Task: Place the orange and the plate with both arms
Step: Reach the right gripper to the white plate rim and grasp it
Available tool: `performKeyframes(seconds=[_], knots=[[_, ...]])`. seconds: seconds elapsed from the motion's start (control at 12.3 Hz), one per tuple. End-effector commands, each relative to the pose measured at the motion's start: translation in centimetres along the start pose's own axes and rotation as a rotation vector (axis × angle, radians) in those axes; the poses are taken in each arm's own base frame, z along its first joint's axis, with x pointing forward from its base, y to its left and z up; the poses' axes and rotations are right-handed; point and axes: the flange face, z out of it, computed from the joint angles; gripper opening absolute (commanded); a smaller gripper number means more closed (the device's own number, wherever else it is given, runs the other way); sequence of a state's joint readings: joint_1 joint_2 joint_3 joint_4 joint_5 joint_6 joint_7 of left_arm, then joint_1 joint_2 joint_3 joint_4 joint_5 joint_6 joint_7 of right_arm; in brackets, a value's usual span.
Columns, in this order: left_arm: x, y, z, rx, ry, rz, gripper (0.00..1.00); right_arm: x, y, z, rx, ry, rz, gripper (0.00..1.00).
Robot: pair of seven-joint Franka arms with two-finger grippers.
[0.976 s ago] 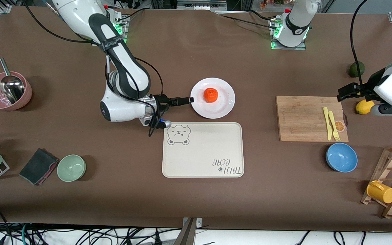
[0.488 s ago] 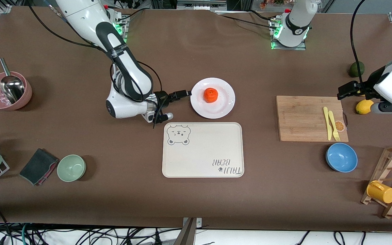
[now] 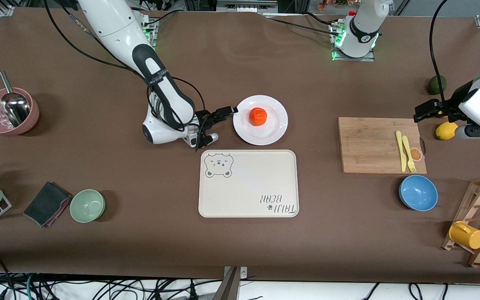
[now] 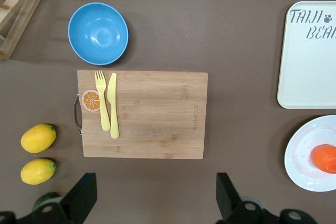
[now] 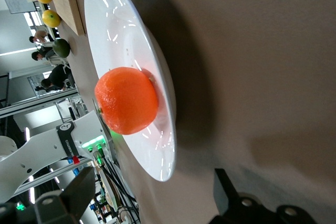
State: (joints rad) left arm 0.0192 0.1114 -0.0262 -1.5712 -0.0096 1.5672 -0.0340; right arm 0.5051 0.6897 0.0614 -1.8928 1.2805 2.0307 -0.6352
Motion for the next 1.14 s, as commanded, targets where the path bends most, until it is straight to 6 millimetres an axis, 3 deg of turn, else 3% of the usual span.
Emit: performKeyframes(seconds=[0.0, 0.16, 0.41, 0.49, 0.65, 0.89, 1.06], knots=[[-0.2, -0.2, -0.6, -0.01, 0.012, 0.015, 1.0, 0.4, -0.2, 0.8, 0.015, 0.022, -0.003, 0.91], [-0.2, -0.2, -0.6, -0.01, 0.012, 0.015, 1.0, 0.9, -0.6, 1.4, 0.007, 0.033, -0.011, 0.87], [-0.2, -0.2, -0.6, -0.01, 0.012, 0.013, 1.0, 1.3, 0.6, 2.1, -0.016, 0.047, -0.002, 0.85], [-0.2, -0.2, -0.6, -0.01, 0.012, 0.013, 1.0, 1.8, 0.4, 2.1, -0.018, 0.055, -0.01, 0.77], [-0.2, -0.2, -0.6, -0.01, 0.012, 0.012, 1.0, 2.3, -0.1, 2.1, -0.05, 0.092, -0.025, 0.44], [-0.2, -0.2, -0.5, -0.01, 0.009, 0.003, 1.0, 2.5, 0.0, 2.6, -0.082, 0.116, -0.027, 0.02], [-0.2, -0.2, -0.5, -0.01, 0.009, 0.003, 1.0, 2.6, 0.0, 2.4, -0.079, 0.114, -0.025, 0.0]])
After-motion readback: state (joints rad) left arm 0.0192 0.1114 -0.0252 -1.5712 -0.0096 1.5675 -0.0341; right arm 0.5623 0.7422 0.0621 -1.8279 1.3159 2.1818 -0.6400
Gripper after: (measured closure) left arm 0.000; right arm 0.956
